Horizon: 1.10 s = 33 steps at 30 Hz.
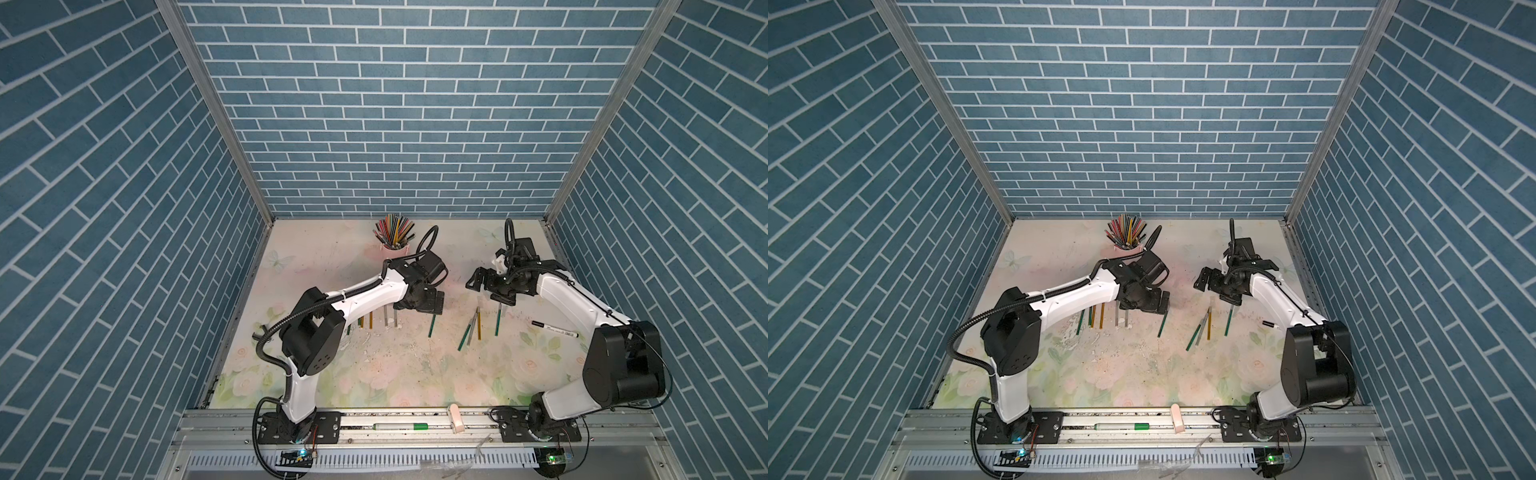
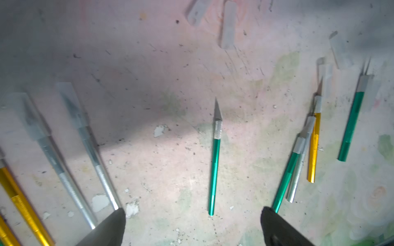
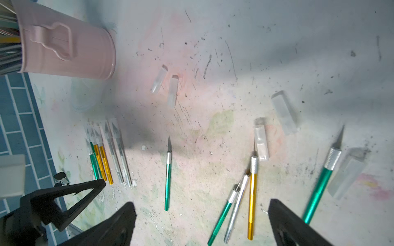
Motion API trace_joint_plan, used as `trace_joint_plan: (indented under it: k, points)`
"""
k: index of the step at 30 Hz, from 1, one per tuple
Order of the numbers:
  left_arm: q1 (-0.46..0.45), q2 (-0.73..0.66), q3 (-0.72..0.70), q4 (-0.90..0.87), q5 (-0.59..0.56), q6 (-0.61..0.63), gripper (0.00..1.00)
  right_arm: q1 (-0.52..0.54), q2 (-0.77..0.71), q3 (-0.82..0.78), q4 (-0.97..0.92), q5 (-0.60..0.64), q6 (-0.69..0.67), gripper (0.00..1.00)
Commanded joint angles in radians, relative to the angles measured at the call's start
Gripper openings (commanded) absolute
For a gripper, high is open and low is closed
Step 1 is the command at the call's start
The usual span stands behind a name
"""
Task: Remove protective caps from carving knives
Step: Place the carving knife at the center of the board, then pick up the carving knife from the center of the board.
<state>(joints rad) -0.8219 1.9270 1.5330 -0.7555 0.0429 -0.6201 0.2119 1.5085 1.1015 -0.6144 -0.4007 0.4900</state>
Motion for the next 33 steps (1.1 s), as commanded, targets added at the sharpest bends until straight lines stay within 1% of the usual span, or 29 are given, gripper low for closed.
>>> trace_joint_plan:
  k: [1, 8, 12, 16, 19, 22, 27, 33]
  points:
    - [0.018, -0.021, -0.031, -0.074, -0.077, -0.008, 0.99, -0.003, -0.015, 0.021, -0.005, -0.034, 0.004, 0.98]
    - [0.054, -0.025, -0.073, -0.084, -0.103, -0.020, 0.99, -0.003, 0.002, 0.013, 0.037, -0.051, 0.030, 0.98]
    - [0.059, -0.003, -0.067, -0.080, -0.092, 0.002, 0.94, -0.002, 0.009, 0.013, 0.038, -0.039, 0.039, 0.98]
    - [0.064, 0.019, -0.063, -0.079, -0.093, 0.015, 0.84, -0.005, 0.014, 0.012, 0.046, -0.040, 0.041, 0.98]
    - [0.072, 0.036, -0.063, -0.078, -0.090, 0.017, 0.74, -0.004, 0.021, 0.011, 0.046, -0.041, 0.039, 0.98]
    - [0.078, 0.049, -0.063, -0.076, -0.089, 0.023, 0.69, -0.005, 0.024, 0.009, 0.047, -0.037, 0.041, 0.98]
    - [0.089, 0.069, -0.062, -0.078, -0.097, 0.027, 0.57, -0.008, 0.024, 0.011, 0.058, -0.038, 0.044, 0.98]
    - [0.104, 0.092, -0.074, -0.064, -0.097, 0.037, 0.49, -0.014, 0.030, 0.008, 0.059, -0.041, 0.042, 0.98]
